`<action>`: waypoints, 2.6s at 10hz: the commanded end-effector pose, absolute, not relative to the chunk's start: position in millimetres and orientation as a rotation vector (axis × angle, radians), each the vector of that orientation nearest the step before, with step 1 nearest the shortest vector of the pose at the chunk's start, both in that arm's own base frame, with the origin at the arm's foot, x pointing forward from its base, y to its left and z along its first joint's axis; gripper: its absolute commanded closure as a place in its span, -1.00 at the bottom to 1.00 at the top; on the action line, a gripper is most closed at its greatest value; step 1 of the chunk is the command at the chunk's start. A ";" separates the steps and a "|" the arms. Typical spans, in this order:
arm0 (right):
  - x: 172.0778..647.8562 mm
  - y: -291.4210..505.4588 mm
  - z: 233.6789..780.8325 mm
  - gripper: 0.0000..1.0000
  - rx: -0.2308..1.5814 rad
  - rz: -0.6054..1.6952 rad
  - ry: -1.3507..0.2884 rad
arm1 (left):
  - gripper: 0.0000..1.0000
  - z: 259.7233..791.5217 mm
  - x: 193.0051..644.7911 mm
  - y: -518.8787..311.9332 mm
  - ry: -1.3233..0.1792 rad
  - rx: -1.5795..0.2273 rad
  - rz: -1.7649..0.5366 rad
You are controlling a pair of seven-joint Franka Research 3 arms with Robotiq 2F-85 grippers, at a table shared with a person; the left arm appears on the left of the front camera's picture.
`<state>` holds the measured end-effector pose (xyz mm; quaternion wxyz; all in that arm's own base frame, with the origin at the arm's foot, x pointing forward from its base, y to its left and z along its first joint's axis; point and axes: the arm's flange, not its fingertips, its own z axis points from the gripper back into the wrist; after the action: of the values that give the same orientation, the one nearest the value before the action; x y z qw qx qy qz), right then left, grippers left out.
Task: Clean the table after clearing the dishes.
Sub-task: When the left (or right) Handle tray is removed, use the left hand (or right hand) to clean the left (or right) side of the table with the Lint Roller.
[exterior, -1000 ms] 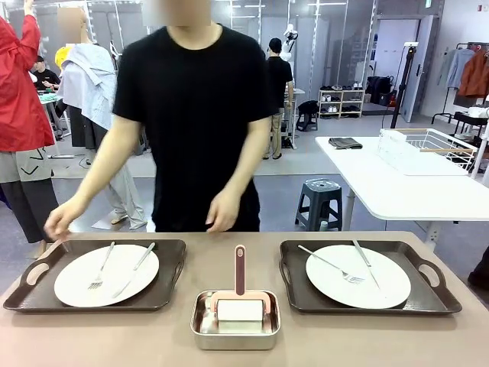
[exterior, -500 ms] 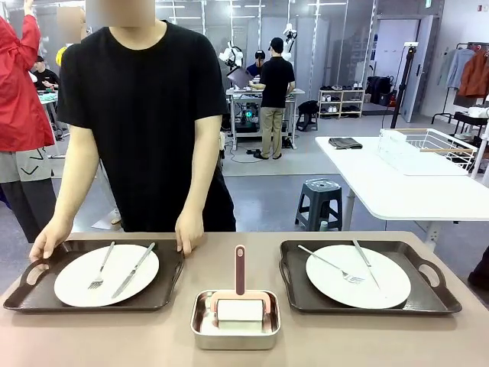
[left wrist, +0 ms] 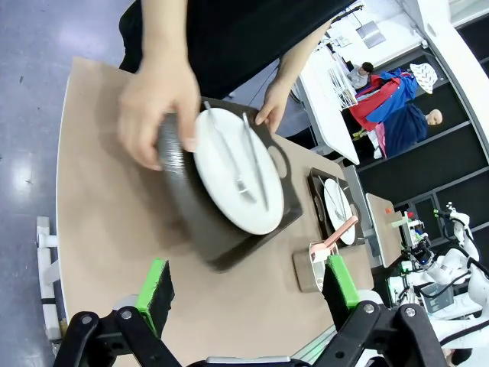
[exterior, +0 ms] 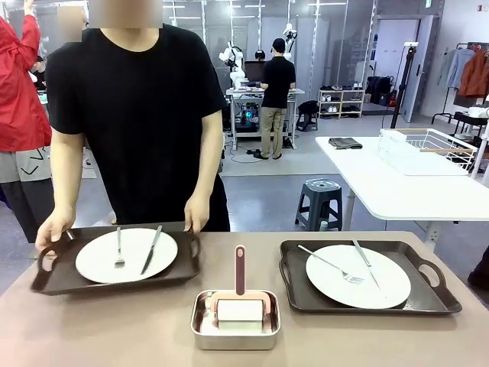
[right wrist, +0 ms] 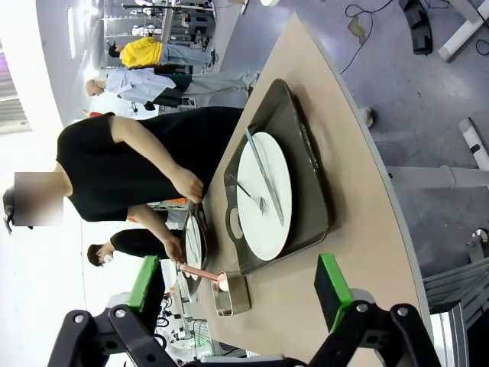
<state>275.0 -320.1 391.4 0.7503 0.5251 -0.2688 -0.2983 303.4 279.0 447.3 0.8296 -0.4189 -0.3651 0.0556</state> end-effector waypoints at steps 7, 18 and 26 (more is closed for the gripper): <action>271.5 -319.3 395.4 -1.00 1.153 -0.645 -0.585 | -1.00 447.4 303.3 279.0 -0.775 -0.889 0.118; 271.5 -319.3 395.4 -1.00 1.153 -0.645 -0.585 | -1.00 569.0 590.8 -145.3 -0.294 -0.308 -0.959; 271.5 -319.3 395.4 -1.00 1.153 -0.645 -0.585 | -1.00 534.0 579.0 -202.1 -0.259 -0.325 -1.041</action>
<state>275.0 -319.8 391.7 0.7513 0.5241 -0.2682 -0.2982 581.2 -198.4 532.2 0.8485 -0.1545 -0.1180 -0.4922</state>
